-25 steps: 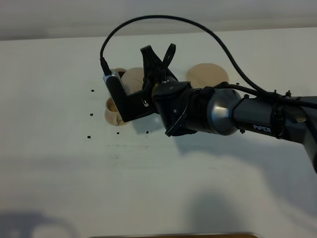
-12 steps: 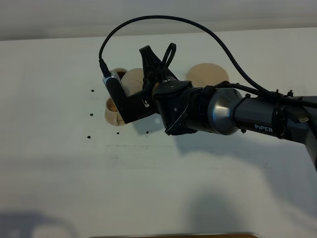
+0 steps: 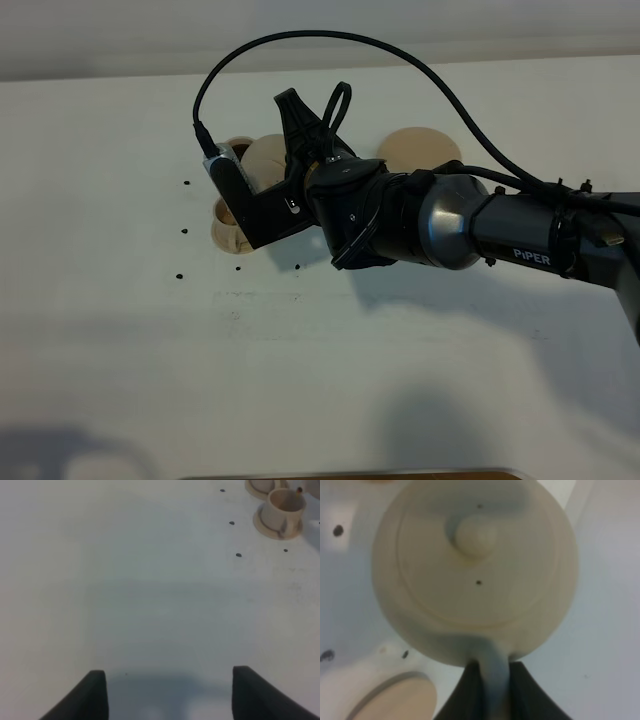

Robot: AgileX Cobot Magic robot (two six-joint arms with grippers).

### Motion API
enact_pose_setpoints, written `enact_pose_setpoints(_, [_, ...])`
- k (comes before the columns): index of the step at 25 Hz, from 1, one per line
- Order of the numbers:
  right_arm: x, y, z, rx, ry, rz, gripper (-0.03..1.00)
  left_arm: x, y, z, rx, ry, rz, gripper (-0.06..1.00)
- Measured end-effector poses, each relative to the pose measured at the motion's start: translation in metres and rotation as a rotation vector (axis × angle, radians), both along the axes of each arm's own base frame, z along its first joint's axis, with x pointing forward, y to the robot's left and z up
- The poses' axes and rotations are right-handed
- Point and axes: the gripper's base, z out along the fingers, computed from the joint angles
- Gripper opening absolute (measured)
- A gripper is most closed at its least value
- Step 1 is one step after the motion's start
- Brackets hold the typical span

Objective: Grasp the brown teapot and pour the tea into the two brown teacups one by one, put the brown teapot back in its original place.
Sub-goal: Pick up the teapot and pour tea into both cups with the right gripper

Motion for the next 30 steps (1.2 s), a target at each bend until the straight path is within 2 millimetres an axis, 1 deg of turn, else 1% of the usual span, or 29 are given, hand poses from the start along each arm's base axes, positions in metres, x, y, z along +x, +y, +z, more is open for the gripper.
enact_pose_setpoints(30, [0.0035, 0.0017, 0.0043, -0.061, -0.068, 0.079, 0.09, 0.0, 0.0, 0.0, 0.0, 0.0, 0.0, 0.6])
